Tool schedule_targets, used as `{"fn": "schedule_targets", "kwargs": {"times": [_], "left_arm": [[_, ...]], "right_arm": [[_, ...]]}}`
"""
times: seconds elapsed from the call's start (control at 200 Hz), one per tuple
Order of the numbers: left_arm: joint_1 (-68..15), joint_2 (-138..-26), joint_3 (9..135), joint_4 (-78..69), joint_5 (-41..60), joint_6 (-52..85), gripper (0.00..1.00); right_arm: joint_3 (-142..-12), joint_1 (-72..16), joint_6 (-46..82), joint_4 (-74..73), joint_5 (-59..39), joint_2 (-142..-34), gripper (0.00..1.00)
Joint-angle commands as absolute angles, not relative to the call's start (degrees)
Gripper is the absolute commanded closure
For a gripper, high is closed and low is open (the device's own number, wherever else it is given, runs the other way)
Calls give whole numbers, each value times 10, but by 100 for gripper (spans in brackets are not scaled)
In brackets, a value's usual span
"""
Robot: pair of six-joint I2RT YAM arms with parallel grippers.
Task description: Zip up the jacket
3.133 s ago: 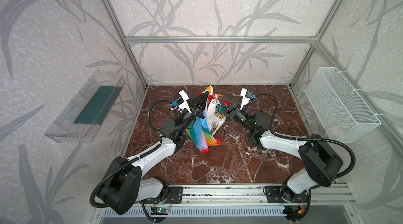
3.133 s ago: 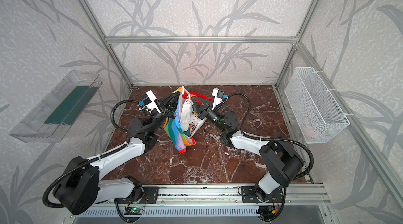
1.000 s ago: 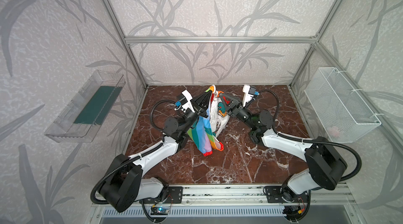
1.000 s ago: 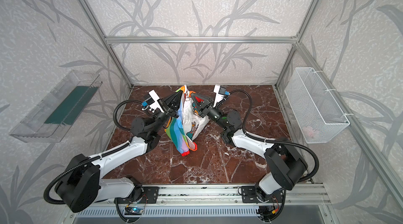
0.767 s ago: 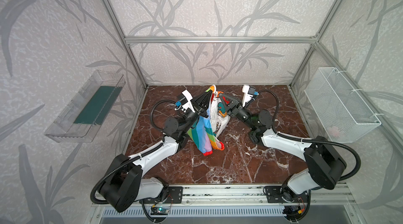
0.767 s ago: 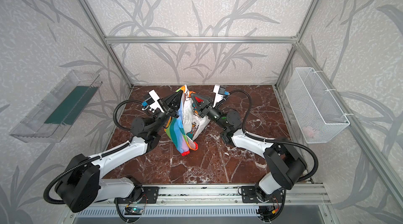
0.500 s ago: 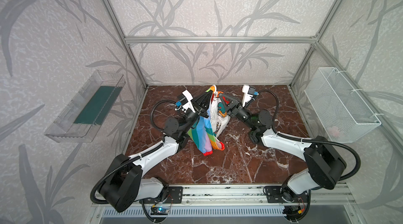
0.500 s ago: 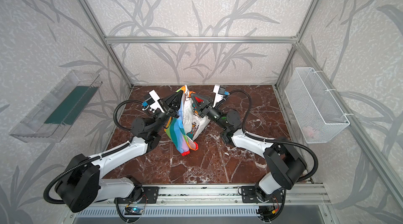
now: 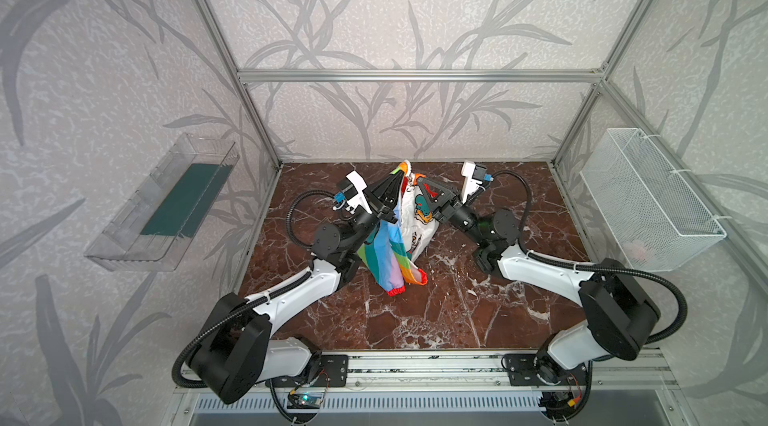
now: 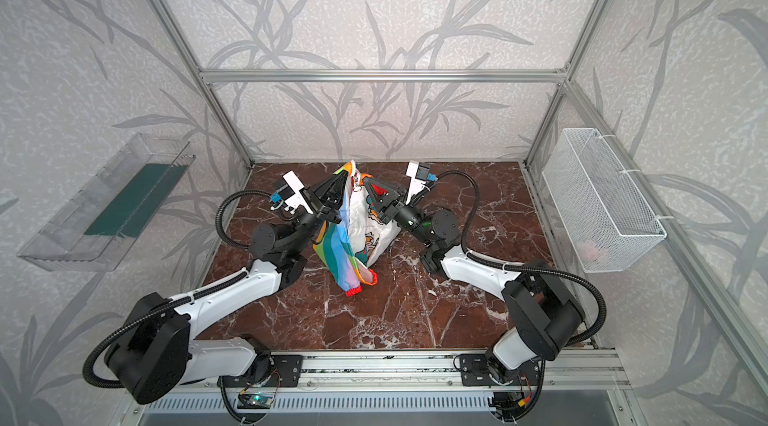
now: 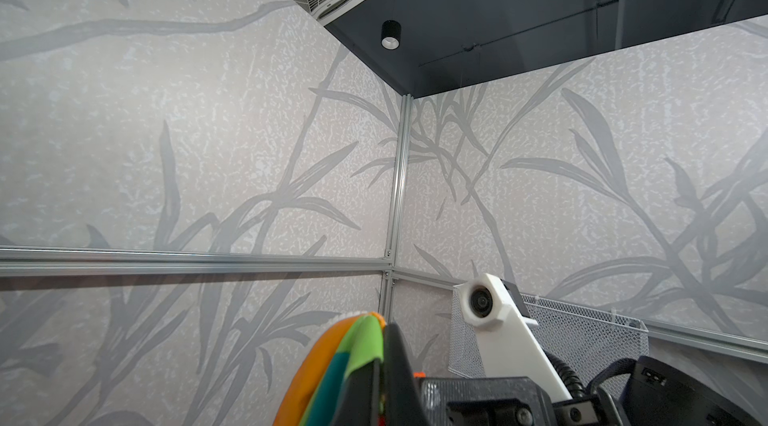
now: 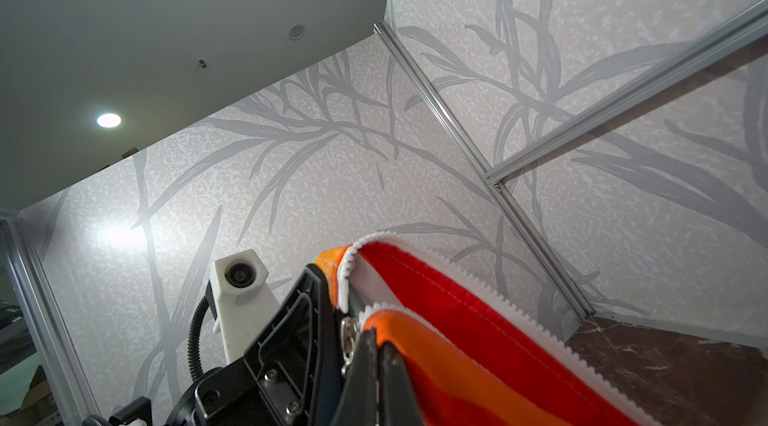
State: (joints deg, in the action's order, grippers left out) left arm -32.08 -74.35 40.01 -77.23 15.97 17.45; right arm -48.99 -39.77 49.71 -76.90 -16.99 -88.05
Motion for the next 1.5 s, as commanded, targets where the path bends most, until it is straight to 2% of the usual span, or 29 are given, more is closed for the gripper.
{"fn": "schedule_targets", "kwargs": {"times": [0.0,1.495], "left_arm": [[-326,-733,411,-810,161,161,100],[-333,-731,393,-810,134,152,100]], "right_arm": [[-498,-400,491,-804,-168,-867,100],[-505,-400,490,-805,-168,-857,100]]}}
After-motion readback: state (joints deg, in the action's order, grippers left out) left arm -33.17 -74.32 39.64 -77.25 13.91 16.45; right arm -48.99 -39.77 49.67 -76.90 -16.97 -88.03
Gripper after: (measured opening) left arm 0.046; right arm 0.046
